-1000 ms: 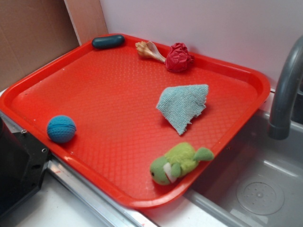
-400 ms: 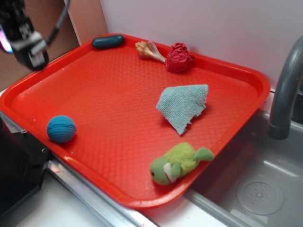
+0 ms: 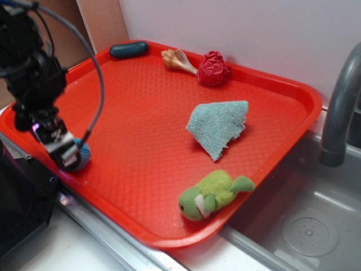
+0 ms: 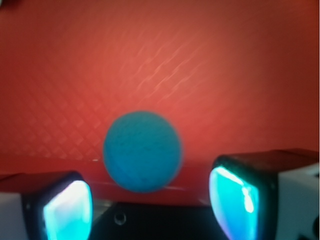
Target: Grab the blue ball.
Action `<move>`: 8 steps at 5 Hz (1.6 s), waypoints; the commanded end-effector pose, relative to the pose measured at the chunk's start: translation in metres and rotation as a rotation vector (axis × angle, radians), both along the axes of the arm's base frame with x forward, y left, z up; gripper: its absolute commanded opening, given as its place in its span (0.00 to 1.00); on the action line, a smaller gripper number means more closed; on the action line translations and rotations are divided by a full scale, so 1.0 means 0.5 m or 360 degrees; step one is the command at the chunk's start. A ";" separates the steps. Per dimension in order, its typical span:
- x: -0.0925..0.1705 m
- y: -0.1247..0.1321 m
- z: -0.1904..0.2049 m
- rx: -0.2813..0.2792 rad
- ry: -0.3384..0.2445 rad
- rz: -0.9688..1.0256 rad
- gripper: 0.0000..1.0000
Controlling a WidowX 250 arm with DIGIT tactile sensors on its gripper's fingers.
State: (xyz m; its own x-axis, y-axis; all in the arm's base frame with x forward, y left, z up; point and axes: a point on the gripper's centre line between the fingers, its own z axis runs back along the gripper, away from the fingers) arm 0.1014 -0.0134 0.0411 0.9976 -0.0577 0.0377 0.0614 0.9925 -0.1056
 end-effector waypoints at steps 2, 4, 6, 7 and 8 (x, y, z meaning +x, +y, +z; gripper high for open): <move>0.003 0.000 -0.015 0.0136 0.0084 -0.0051 0.00; -0.014 0.046 0.103 0.0244 -0.0029 0.0142 0.00; 0.094 0.035 0.224 0.0230 -0.0186 0.0274 0.00; 0.125 0.049 0.290 0.0259 -0.0122 0.0464 0.00; 0.146 0.081 0.324 0.0200 -0.0082 0.0582 0.00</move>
